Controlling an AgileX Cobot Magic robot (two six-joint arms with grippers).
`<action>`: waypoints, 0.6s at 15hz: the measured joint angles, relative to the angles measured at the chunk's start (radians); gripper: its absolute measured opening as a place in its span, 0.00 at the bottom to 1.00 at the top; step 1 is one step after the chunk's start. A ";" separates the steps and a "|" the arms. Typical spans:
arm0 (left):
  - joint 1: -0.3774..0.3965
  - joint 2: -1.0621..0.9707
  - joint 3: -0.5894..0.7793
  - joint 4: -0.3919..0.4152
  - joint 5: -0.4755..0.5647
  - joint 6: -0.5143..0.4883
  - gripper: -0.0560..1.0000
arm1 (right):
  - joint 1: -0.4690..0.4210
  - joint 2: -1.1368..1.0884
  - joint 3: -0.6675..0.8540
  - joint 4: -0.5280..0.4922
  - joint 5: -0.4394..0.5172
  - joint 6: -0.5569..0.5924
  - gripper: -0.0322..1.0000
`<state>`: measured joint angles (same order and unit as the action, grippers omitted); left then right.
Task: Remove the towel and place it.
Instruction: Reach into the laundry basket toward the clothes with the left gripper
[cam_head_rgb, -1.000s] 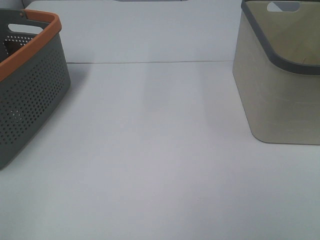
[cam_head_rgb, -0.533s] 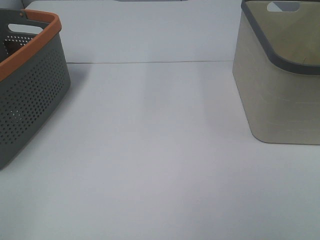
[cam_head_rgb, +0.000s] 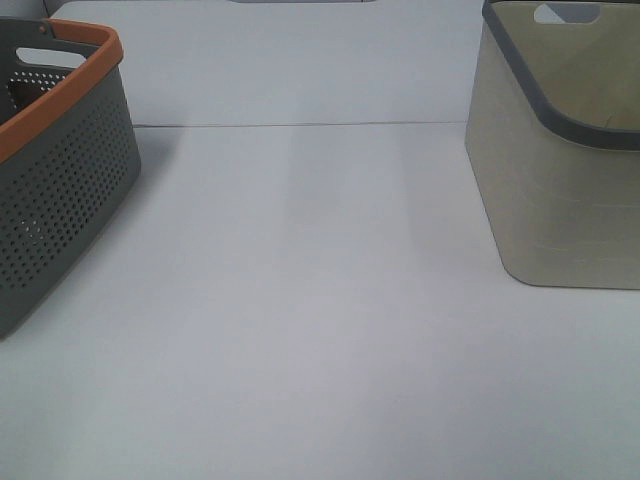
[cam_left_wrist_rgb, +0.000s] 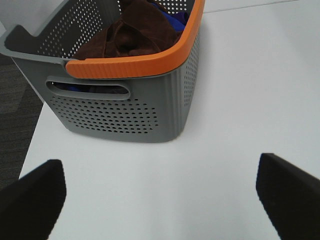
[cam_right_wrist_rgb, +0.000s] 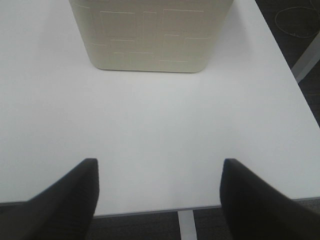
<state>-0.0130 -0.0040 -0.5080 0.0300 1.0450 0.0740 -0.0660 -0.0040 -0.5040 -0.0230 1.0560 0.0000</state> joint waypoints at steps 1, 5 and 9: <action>0.000 0.000 0.000 0.000 0.000 0.000 0.99 | 0.000 0.000 0.000 0.000 0.000 0.000 0.61; 0.000 0.000 0.000 0.000 0.000 0.000 0.99 | 0.000 0.000 0.000 0.000 0.000 0.000 0.61; 0.000 0.000 0.000 0.000 0.000 0.000 0.99 | 0.000 0.000 0.000 0.000 0.000 0.000 0.61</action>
<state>-0.0130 -0.0040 -0.5080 0.0300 1.0450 0.0740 -0.0660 -0.0040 -0.5040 -0.0230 1.0560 0.0000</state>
